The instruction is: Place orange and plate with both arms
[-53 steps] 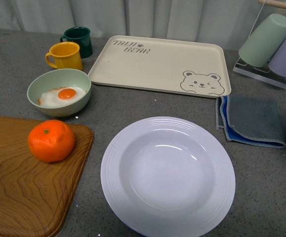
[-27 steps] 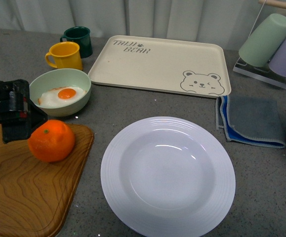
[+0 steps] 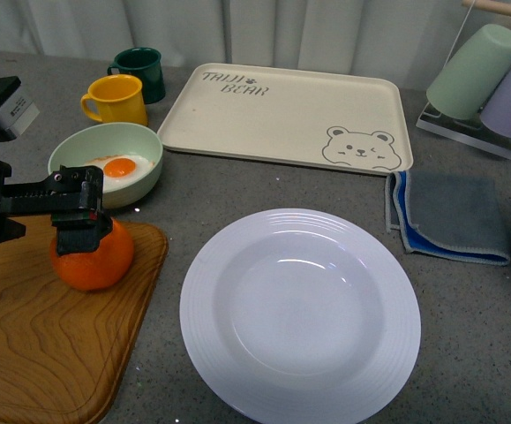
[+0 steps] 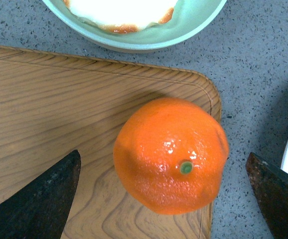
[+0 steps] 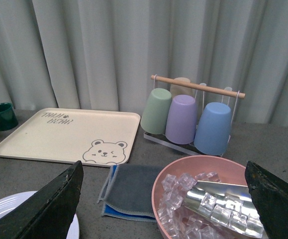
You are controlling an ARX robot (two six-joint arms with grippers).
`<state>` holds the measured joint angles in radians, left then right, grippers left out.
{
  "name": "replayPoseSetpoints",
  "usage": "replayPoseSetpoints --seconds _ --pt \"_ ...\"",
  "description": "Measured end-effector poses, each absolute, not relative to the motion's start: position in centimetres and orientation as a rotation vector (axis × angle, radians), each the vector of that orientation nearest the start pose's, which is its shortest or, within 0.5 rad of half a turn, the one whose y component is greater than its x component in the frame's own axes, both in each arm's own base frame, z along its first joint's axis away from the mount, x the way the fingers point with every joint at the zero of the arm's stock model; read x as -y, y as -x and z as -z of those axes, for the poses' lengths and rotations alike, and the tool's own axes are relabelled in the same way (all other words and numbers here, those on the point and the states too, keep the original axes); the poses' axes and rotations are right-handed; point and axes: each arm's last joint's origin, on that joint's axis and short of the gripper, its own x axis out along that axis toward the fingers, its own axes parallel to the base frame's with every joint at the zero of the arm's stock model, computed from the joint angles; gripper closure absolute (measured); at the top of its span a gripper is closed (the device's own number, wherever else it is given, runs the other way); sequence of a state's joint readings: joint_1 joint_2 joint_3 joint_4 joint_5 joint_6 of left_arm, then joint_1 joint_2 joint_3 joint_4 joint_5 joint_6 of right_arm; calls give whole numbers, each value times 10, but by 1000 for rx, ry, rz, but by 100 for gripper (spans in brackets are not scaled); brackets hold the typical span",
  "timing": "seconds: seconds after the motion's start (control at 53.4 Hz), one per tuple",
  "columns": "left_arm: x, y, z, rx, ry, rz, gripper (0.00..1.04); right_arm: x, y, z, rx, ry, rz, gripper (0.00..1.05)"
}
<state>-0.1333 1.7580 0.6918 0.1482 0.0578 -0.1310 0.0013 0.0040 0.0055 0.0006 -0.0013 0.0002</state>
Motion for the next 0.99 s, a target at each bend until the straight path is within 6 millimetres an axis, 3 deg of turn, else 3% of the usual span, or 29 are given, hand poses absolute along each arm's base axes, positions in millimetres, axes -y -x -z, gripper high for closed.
replayPoseSetpoints --seconds 0.243,0.374,0.505,0.692,0.992 --pt "42 -304 -90 -968 79 119 7 0 -98 -165 2 0 -3 9" --pt "43 -305 -87 -981 81 121 34 0 -98 -165 2 0 -3 9" --pt "44 -306 -87 -980 87 126 50 0 -98 -165 2 0 -3 9" --pt "46 -305 -92 -973 94 144 54 0 -98 -165 2 0 -3 9" --pt "76 -298 -128 -885 66 265 55 0 -98 -165 2 0 -3 9"
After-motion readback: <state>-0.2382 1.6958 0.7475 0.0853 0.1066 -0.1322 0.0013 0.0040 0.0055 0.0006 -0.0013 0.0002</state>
